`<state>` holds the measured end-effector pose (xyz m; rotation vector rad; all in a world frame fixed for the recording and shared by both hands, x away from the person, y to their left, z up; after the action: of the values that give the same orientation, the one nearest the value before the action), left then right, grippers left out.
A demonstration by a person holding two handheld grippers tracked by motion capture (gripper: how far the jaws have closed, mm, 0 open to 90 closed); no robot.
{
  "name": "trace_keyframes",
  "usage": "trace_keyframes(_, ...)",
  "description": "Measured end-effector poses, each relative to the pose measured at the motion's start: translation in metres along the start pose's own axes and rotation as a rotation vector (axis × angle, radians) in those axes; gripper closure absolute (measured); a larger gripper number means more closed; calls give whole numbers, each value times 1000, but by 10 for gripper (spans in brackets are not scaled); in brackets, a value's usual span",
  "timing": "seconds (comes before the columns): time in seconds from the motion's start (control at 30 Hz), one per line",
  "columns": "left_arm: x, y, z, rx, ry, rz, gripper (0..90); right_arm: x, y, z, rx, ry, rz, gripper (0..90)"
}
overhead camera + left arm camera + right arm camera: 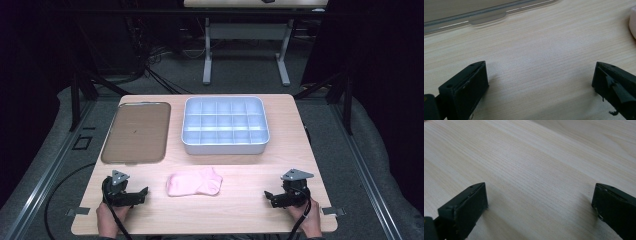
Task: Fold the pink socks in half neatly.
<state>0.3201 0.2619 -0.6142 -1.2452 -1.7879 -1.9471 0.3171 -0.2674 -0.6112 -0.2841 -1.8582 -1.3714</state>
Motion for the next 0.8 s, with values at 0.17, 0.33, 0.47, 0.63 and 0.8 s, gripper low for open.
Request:
trace_keyframes(0.17, 0, 0, 0, 0, 1, 0, 1, 0, 0, 0, 0, -4, 1, 0)
trace_keyframes(0.33, 0, 0, 0, 0, 3, -1, 2, -1, 1, -1, -4, -12, 3, 0)
trace_keyframes(0.47, 0, 0, 0, 0, 3, 0, 2, -1, 1, -1, -9, -13, -1, 0)
trace_keyframes(0.63, 0, 0, 0, 1, 8, -2, 2, -1, 1, -1, -10, -14, -1, 0)
trace_keyframes(0.8, 1, 0, 0, -5, 11, -1, 8, -1, 1, 0, -15, -15, -5, 0)
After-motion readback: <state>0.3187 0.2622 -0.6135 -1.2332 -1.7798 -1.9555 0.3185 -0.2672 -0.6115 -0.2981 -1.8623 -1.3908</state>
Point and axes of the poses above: each handheld gripper's, and its own axes: x roughly backward along the jaws, y roughly out of its top, z roughly to its left, the point moved 3 cm from there along -x, roughly forward along the jaws, and after that the axes turned 8 degrees about -y, right-handed, at the moved point
